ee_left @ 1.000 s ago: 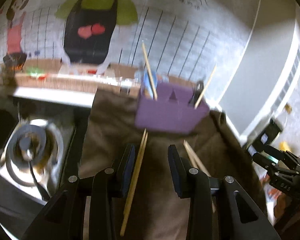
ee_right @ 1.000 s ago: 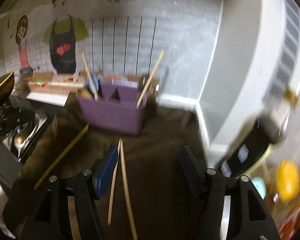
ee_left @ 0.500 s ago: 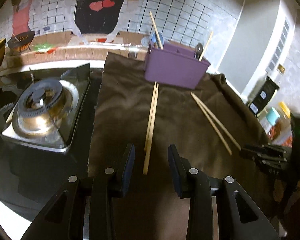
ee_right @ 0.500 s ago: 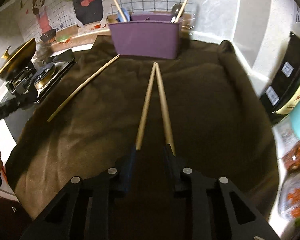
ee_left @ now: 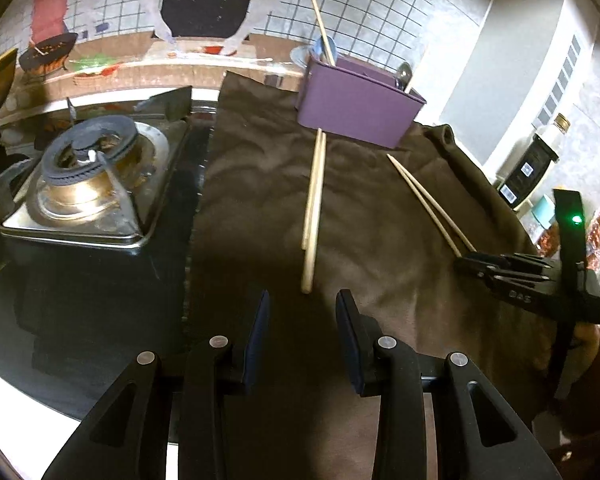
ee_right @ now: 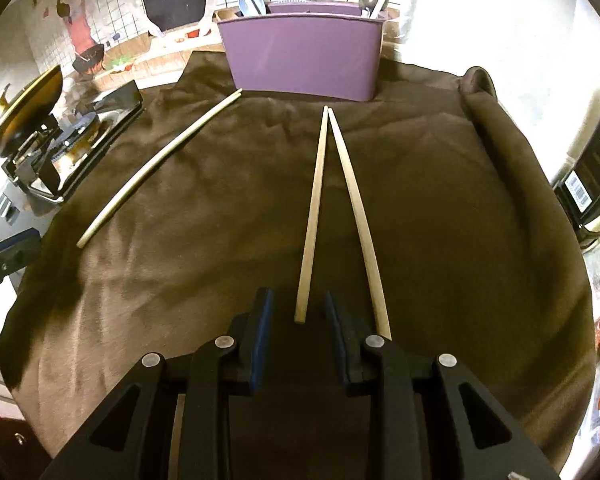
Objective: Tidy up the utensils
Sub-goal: 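Lower both tools back to the cloth toward the remaining chopsticks, then grasp a chopstick pair with the left tool while the right tool grasps another pair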
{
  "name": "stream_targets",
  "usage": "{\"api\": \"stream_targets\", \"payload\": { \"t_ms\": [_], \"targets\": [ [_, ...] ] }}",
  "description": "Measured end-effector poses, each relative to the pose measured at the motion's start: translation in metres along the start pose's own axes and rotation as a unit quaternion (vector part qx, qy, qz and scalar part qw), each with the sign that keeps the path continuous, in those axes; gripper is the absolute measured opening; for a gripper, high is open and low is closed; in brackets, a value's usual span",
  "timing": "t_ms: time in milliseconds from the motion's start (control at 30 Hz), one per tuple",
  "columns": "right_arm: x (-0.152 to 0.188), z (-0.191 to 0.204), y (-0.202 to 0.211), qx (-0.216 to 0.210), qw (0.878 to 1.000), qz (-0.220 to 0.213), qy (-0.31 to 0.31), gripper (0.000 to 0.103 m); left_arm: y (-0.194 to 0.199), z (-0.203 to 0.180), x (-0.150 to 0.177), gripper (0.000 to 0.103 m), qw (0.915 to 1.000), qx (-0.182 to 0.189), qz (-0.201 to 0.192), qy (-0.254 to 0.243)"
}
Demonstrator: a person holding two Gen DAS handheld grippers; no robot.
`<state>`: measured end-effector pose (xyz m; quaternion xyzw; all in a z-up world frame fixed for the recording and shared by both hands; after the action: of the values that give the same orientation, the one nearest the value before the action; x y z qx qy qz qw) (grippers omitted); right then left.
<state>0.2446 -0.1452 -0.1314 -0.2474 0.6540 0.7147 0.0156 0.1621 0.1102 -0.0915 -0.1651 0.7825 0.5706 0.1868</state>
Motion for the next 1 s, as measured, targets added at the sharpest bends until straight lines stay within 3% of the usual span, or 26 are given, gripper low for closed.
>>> {"api": "stream_targets", "payload": {
  "t_ms": [67,167,467,700,800,867,933,1000],
  "targets": [
    [-0.002,0.002,-0.002,0.008,1.0,-0.005,0.003,0.024,-0.002,-0.006,-0.001,0.036,1.0,0.001,0.002,-0.007],
    [-0.003,0.003,-0.002,0.02,1.0,-0.005,0.009,0.005,-0.006,-0.014,-0.003,0.036,0.9998,-0.005,0.004,-0.02],
    [0.004,-0.011,0.016,0.011,1.0,-0.021,-0.014,0.005,-0.028,-0.019,-0.014,0.036,0.9997,-0.004,0.021,-0.008],
    [0.007,-0.012,0.022,0.0,0.999,-0.025,-0.02,0.005,-0.04,-0.025,-0.02,0.036,0.9967,0.069,0.042,-0.004],
    [0.008,-0.013,0.024,0.0,0.999,-0.028,-0.022,0.005,-0.032,-0.014,-0.027,0.036,0.9988,0.042,0.014,0.019],
    [0.009,-0.014,0.024,-0.002,0.999,-0.028,-0.025,0.005,-0.029,-0.004,-0.031,0.036,0.9996,-0.008,-0.003,0.026],
    [0.009,-0.015,0.023,-0.004,0.999,-0.027,-0.028,0.005,-0.032,0.002,-0.035,0.036,0.9979,-0.06,-0.002,0.022],
    [0.009,-0.016,0.022,-0.007,0.999,-0.025,-0.03,0.005,-0.036,0.006,-0.038,0.036,0.9964,-0.083,0.009,0.016]
  ]
}}
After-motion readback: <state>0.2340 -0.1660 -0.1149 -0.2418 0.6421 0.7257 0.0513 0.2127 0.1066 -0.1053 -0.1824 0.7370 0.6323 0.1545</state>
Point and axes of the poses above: each gripper's, at about its wrist camera, not at the fingertips, and y roughly against the way its jaws point, z to its left, x to its underside, the point moved 1 cm from there along -y, roughly the way its jaws point, and after that the axes turned 10 degrees about z, right-handed, at the moved point
